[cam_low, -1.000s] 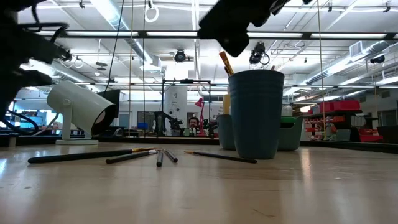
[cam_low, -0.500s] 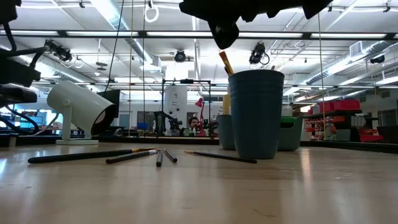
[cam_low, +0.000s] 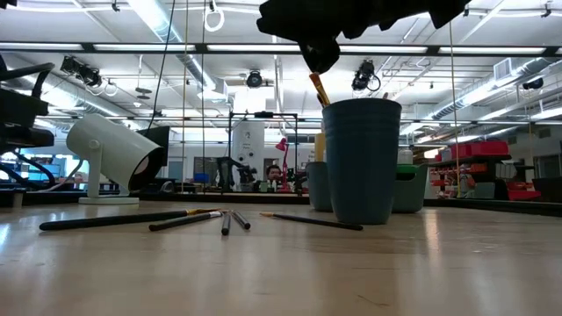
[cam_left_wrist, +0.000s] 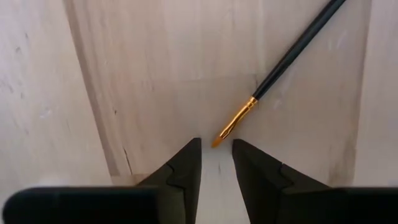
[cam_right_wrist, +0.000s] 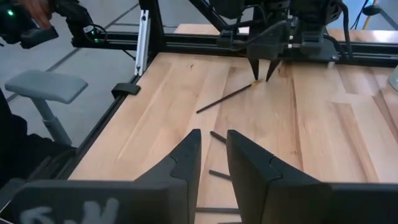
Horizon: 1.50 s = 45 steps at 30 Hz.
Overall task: Pick & Place Paint Supplies
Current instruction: Put the gold paint brush into the cup
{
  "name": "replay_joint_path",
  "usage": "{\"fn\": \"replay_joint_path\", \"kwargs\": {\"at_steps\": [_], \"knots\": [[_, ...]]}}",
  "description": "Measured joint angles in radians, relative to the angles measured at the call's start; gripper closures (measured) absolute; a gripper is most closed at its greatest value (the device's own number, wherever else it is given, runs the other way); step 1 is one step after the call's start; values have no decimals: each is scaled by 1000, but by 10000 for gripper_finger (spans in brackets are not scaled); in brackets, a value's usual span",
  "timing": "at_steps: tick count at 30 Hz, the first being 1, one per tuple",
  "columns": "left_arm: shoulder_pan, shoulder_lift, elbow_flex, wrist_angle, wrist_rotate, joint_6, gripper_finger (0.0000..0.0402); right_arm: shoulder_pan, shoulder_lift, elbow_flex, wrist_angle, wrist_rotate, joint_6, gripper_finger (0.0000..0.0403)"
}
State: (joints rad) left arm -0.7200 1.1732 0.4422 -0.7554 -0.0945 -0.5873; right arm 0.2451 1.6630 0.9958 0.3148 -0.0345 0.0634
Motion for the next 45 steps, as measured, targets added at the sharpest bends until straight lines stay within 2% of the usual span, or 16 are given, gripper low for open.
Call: {"fn": "replay_joint_path", "kwargs": {"at_steps": [17, 22, 26, 28, 32, 37, 41, 45], "knots": [[0, 1, -1, 17, -12, 0, 393, 0, 0, 0, -18, 0, -8, 323], [0, 8, 29, 13, -26, 38, 395, 0, 0, 1, -10, 1, -8, 323], [2, 5, 93, 29, -109, 151, 397, -2, 0, 2, 20, 56, -19, 323], [0, 6, 133, 16, -182, 220, 398, -2, 0, 2, 42, 101, -3, 323], [1, 5, 222, 10, -312, 304, 398, -21, 0, 2, 79, 83, 85, 323], [1, 5, 310, 17, -459, 515, 398, -34, 0, 2, 116, 72, 128, 321], [1, 5, 349, 29, -545, 670, 398, -44, 0, 2, 157, 43, 115, 300], [1, 5, 354, 59, -576, 748, 398, -67, 0, 2, 181, 43, 115, 264]]}}
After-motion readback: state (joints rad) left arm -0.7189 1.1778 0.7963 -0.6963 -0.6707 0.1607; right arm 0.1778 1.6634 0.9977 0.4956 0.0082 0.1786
